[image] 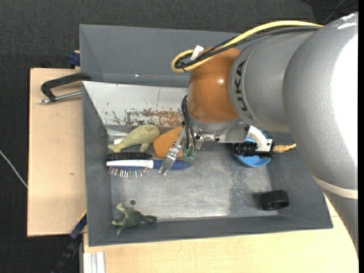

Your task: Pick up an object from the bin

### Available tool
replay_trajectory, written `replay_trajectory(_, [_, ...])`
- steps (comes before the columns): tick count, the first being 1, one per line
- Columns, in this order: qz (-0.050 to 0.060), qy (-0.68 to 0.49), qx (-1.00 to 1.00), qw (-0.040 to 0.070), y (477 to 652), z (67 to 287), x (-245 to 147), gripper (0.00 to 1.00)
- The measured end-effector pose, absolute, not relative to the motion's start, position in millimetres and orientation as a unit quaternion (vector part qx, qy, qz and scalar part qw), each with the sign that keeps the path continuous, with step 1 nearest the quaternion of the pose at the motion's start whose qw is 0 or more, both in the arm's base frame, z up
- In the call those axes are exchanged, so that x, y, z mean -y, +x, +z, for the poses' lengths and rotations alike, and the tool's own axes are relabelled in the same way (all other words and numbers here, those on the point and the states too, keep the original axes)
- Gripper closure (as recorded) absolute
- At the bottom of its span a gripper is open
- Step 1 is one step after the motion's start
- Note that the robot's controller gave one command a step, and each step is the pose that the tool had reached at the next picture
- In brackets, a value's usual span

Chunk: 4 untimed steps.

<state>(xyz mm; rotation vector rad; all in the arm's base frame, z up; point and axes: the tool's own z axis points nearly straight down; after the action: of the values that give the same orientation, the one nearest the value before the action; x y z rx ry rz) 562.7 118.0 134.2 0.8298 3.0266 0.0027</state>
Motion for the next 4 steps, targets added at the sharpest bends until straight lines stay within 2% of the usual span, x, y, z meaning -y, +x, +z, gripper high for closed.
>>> replay_trajectory(1, [0.002,0.224,-0.975,0.008,570.4,116.9,-100.9,0.0])
replay_trajectory(2, [0.001,0.13,-0.991,0.008,592.9,95.5,-53.5,0.0])
replay_trajectory(3, [0.003,0.177,-0.984,0.006,565.9,188.6,-92.6,0.0])
replay_trajectory(4, [0.001,0.093,-0.996,0.003,547.2,71.6,-119.8,0.0])
